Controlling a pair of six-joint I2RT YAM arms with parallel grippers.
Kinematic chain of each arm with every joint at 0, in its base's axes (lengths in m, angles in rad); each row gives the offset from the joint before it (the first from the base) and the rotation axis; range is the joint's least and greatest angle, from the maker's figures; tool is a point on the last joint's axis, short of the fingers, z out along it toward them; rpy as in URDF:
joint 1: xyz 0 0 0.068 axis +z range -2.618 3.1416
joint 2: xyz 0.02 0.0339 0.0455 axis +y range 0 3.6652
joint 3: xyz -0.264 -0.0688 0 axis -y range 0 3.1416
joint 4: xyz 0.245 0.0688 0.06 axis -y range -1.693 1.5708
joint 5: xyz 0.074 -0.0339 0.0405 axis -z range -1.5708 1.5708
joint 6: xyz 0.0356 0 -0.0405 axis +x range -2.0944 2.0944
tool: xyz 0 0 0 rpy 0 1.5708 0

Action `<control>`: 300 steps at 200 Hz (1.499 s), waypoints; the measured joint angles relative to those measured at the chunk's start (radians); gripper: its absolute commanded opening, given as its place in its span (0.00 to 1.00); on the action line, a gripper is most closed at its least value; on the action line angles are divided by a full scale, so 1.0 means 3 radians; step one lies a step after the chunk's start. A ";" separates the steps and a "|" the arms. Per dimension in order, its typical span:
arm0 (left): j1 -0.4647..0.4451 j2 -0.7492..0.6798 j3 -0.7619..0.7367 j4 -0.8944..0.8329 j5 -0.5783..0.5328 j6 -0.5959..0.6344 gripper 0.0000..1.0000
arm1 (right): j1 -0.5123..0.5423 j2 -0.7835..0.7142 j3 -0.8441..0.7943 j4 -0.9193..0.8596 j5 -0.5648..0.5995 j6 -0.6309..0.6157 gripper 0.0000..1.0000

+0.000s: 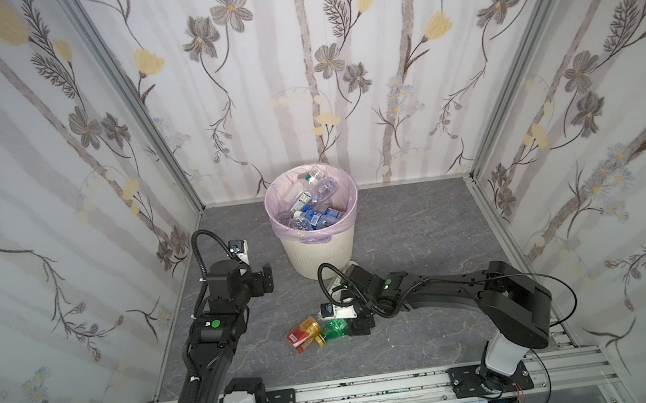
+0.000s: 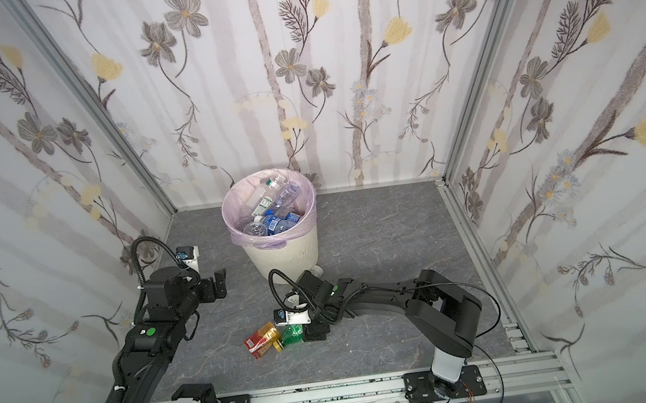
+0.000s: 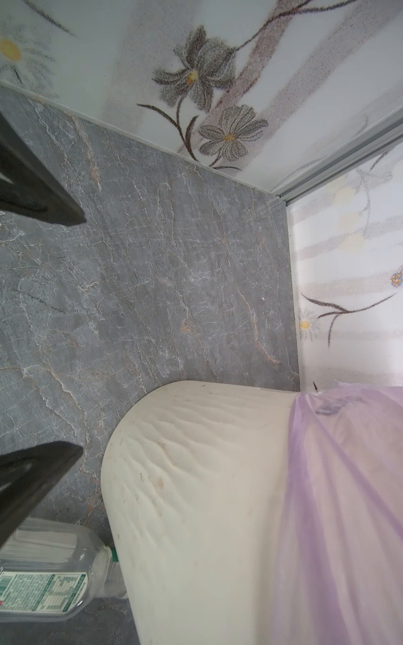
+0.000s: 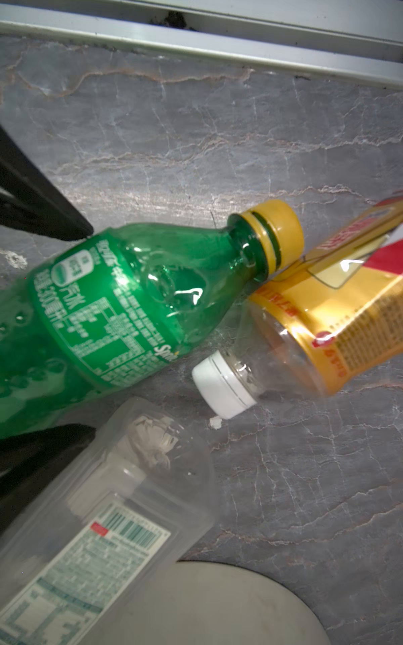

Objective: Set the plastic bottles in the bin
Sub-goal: 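Lower the right gripper onto the green Sprite bottle and close it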

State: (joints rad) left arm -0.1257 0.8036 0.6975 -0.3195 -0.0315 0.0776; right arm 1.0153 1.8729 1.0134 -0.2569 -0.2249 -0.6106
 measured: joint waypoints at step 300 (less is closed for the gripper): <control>0.0048 -0.0018 -0.0014 -0.0001 0.0103 0.0017 0.97 | 0.0042 -0.0058 -0.0024 -0.0005 -0.0188 0.0000 0.73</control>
State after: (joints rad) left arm -0.1112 0.7982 0.6933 -0.3199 -0.0006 0.0826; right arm 1.0279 1.8553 1.0061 -0.2584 -0.2813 -0.6106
